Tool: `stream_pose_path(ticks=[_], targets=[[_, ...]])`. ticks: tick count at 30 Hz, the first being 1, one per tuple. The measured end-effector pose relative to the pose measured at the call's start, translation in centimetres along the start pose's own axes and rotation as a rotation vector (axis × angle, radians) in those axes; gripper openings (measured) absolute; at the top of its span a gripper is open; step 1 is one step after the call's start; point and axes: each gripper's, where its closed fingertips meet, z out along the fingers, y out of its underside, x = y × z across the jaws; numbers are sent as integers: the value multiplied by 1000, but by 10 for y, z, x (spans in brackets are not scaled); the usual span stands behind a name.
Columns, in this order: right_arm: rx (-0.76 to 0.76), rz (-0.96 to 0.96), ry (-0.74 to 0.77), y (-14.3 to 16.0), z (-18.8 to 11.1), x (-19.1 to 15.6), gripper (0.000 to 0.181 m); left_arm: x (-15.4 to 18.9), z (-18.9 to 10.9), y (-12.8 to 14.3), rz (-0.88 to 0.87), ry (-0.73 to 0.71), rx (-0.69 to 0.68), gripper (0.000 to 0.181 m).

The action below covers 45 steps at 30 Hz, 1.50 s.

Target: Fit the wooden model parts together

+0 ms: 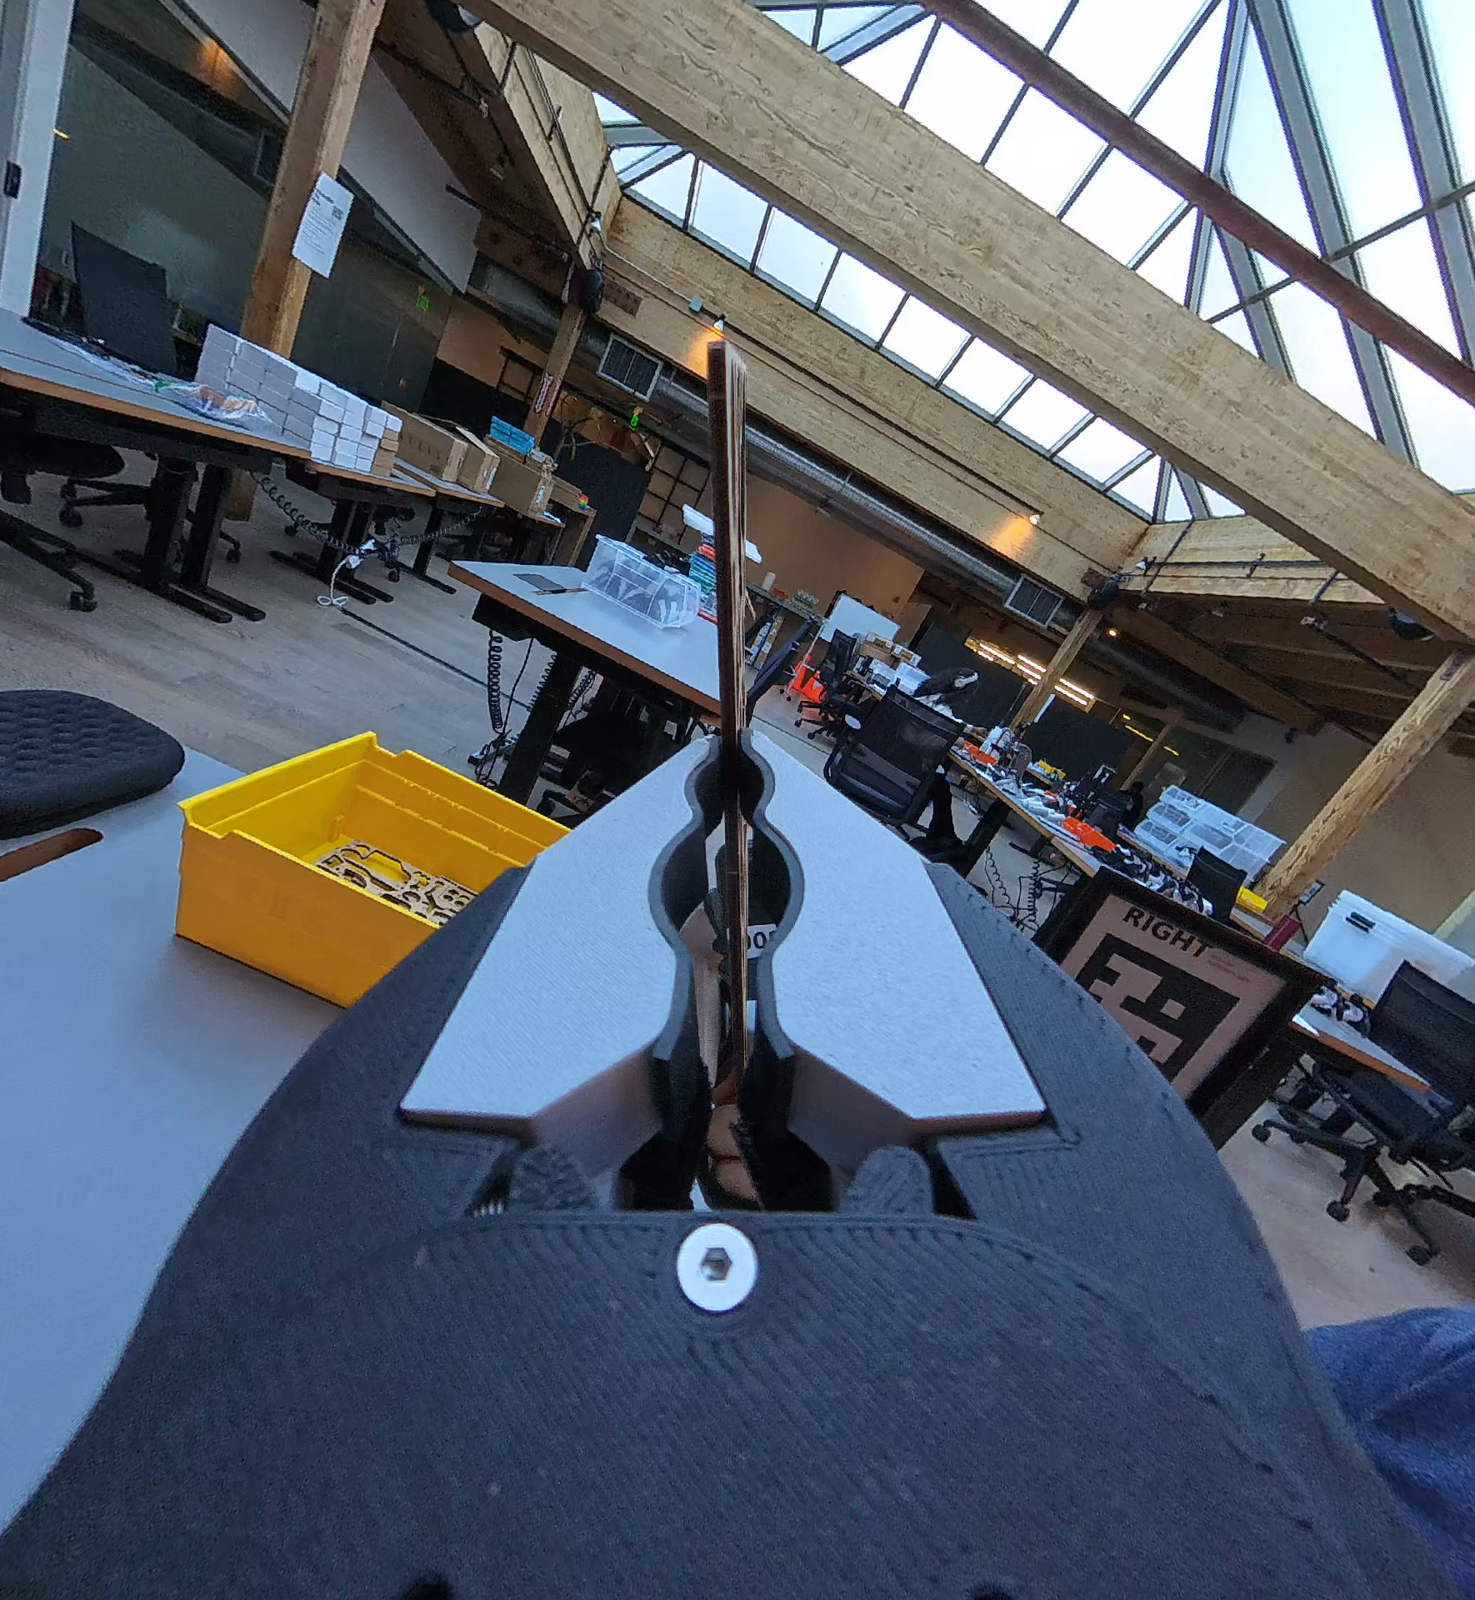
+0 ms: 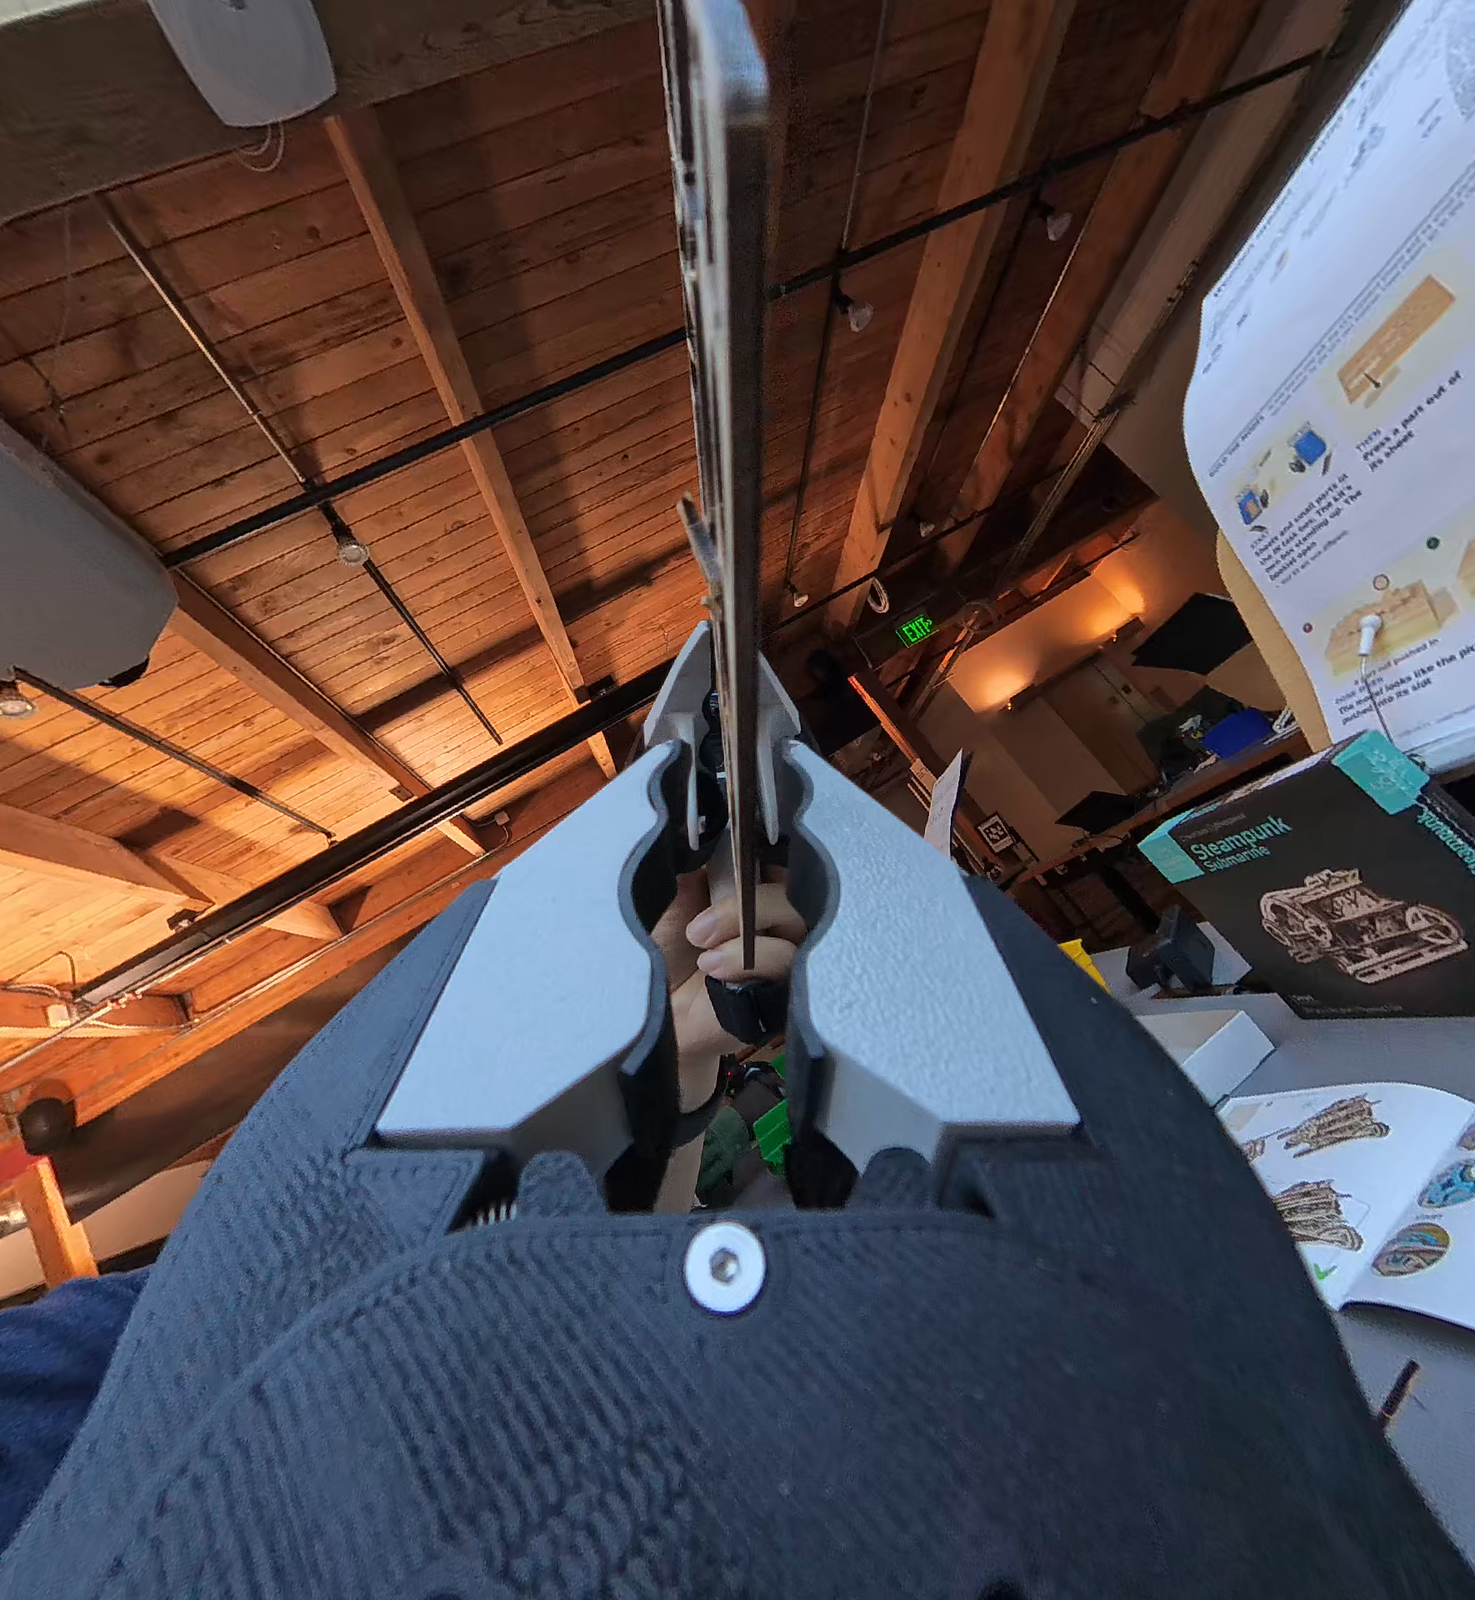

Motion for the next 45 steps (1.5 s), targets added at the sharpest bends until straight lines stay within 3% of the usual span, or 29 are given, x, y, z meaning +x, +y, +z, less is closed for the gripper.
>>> stream_pose_path(ticks=[4,12,16,20,24,29,32,37,45], targets=[[11,30,18,0,-2,11,1,-6,1,5,-15,-14,-2,0],[-5,168,-3,-2,-6,26,0,-30,-1,11,-122,-31,-11,5],[-19,190,20,-8,-8,37,0,-42,0,20,-177,-32,-50,31],[-31,169,90,-25,-19,48,0,-59,-11,24,-225,-62,-29,38],[-55,133,265,-64,-59,65,0,-66,-43,31,-246,-87,-33,37],[71,128,575,-138,-147,96,0,-51,-94,37,-266,-74,-33,33],[106,159,739,-160,-192,117,0,-38,-117,41,-252,-66,-45,31],[182,240,904,-172,-234,145,0,-11,-150,52,-276,-42,-104,31],[171,343,984,-145,-242,179,0,12,-209,60,-297,-104,-154,28]])
